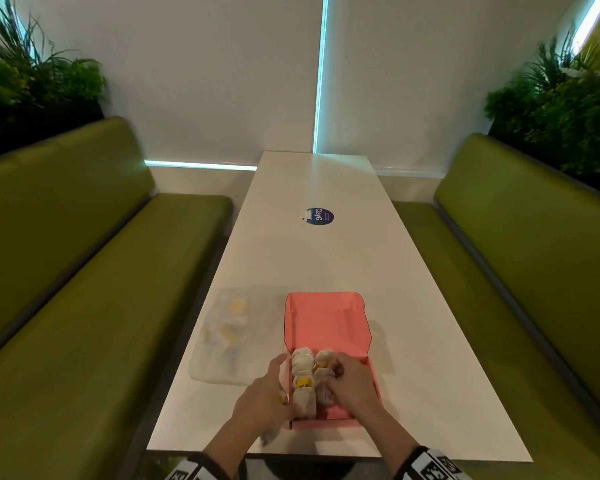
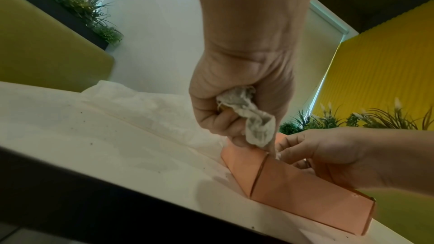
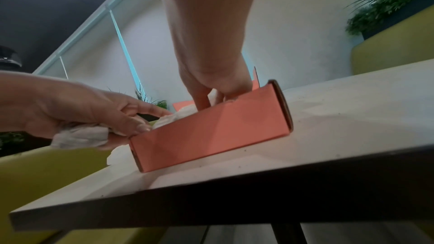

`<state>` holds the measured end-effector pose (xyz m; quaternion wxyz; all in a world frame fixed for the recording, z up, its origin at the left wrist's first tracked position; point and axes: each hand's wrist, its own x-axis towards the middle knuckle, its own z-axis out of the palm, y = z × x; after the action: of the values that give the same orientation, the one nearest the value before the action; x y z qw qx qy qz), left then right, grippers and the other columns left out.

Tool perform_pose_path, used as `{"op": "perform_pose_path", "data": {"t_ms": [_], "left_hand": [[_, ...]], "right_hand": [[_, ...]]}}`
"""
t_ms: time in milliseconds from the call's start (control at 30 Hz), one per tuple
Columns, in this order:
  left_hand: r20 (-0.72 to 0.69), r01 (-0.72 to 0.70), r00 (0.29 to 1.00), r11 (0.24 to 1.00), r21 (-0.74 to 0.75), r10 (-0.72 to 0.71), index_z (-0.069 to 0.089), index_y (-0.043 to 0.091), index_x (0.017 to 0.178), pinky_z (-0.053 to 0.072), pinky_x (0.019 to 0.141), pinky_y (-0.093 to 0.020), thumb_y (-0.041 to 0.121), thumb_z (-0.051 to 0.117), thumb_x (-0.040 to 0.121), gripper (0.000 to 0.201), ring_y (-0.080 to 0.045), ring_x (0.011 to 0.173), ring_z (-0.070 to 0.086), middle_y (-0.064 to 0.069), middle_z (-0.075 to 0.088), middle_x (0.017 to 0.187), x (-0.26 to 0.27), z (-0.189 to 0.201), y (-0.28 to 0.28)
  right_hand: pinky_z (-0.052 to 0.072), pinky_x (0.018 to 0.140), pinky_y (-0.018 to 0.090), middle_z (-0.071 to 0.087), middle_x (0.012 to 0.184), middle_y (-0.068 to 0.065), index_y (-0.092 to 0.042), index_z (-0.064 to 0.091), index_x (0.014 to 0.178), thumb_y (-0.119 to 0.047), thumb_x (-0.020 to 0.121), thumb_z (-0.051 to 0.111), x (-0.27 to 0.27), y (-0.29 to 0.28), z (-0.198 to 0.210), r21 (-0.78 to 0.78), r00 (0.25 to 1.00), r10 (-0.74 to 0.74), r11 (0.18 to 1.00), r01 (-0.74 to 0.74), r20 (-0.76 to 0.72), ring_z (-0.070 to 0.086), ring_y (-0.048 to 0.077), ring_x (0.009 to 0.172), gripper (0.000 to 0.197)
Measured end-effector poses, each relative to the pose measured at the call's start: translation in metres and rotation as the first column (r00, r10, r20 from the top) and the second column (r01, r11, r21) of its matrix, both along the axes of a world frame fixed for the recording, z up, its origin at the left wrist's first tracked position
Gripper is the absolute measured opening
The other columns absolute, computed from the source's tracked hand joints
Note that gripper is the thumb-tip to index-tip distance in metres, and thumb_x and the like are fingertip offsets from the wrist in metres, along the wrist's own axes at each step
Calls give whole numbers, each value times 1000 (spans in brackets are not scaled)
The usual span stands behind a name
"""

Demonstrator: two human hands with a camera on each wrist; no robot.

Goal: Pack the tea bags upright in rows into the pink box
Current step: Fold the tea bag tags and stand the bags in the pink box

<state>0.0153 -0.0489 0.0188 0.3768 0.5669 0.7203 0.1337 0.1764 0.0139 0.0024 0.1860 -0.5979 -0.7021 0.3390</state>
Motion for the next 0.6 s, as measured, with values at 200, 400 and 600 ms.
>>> {"op": "perform_pose_path", "data": {"t_ms": [200,400,600], "left_hand": [[-16,-18,1000,999,32,19,15,30,144,49,91,-31,34,68,81,82,-19,102,60,-3,60,114,1,-4,-3],[-35,-9,999,999,49,11,21,35,144,50,89,-32,38,68,79,80,-17,98,61,1,63,107,-1,-13,-2],[-22,-12,1000,998,63,14,23,34,143,51,88,-32,40,68,78,79,-17,97,61,-1,64,107,-1,-15,-2]], "right_hand": [[38,55,18,47,68,-8,-24,40,66,-4,75,62,9,-8,-8,116,998,-46,992,50,-36,45,6,66,31],[49,71,20,59,83,-3,-27,48,66,-15,79,65,0,-11,-18,28,985,126,991,-130,117,57,9,74,24],[46,73,13,59,97,2,-22,56,83,-11,81,60,-7,-8,-25,82,996,26,996,-34,91,57,9,79,12]]}}
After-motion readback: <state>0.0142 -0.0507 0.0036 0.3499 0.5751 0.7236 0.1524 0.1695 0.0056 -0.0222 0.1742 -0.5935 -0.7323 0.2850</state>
